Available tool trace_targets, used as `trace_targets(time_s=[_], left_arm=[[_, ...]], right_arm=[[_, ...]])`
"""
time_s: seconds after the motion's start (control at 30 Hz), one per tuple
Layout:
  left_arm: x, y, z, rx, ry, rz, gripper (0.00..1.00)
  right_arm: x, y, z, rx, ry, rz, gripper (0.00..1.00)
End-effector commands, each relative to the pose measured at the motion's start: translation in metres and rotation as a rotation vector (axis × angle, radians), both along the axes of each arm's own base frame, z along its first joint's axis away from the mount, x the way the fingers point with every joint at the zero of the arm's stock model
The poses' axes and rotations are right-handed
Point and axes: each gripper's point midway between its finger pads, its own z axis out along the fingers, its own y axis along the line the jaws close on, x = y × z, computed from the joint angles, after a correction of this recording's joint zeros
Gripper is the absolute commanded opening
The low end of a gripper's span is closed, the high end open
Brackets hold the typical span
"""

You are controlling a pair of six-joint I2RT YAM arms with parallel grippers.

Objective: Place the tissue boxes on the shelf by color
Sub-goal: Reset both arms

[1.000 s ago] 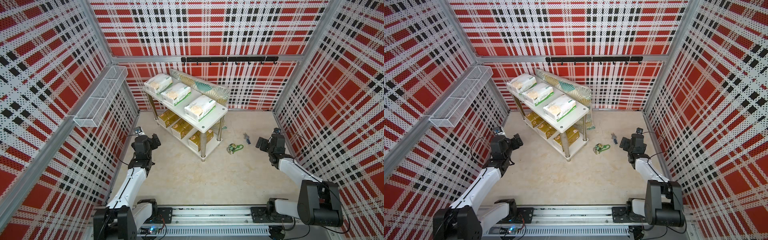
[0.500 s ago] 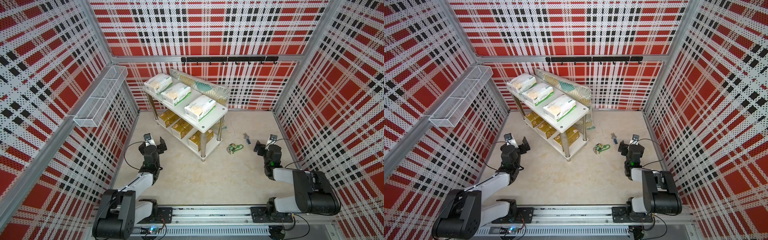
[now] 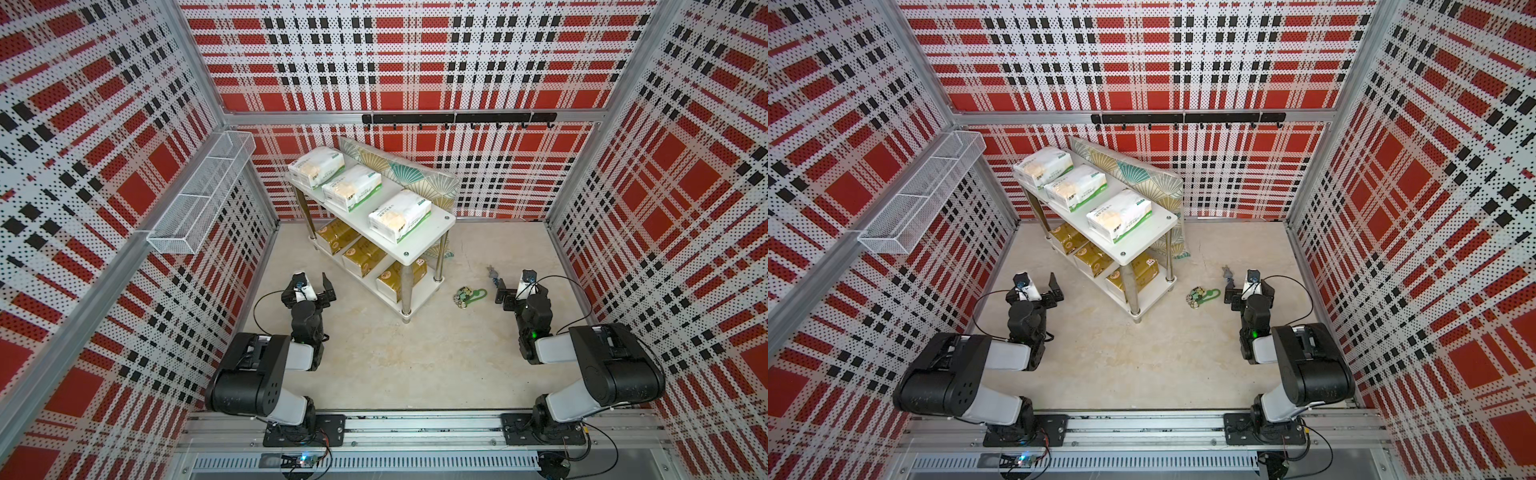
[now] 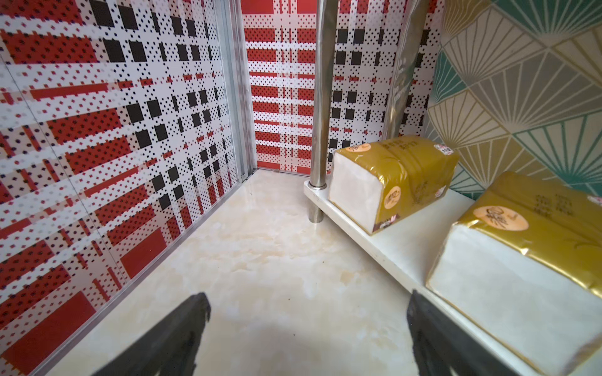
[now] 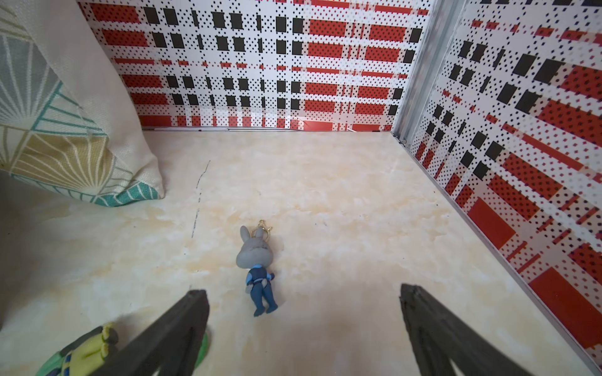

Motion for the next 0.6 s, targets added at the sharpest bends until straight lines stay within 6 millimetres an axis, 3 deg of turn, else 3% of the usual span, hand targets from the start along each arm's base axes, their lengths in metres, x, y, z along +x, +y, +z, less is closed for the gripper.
trace_targets(time_s=[0.0,0.57], left_arm=[[-0.0027,-0.0031,0.0124,0.019,-0.061,-0.013,0.99],[-0.0028,-0.002,0.0143,0.011,-0.076,-0.02,0.99]], right_arm=[[0.0066,-0.0002,0.0049,0.01,-0.012,0.018,1.0],[0.0081,-0.0025,0.0051,0.027,-0.009,0.026,1.0]])
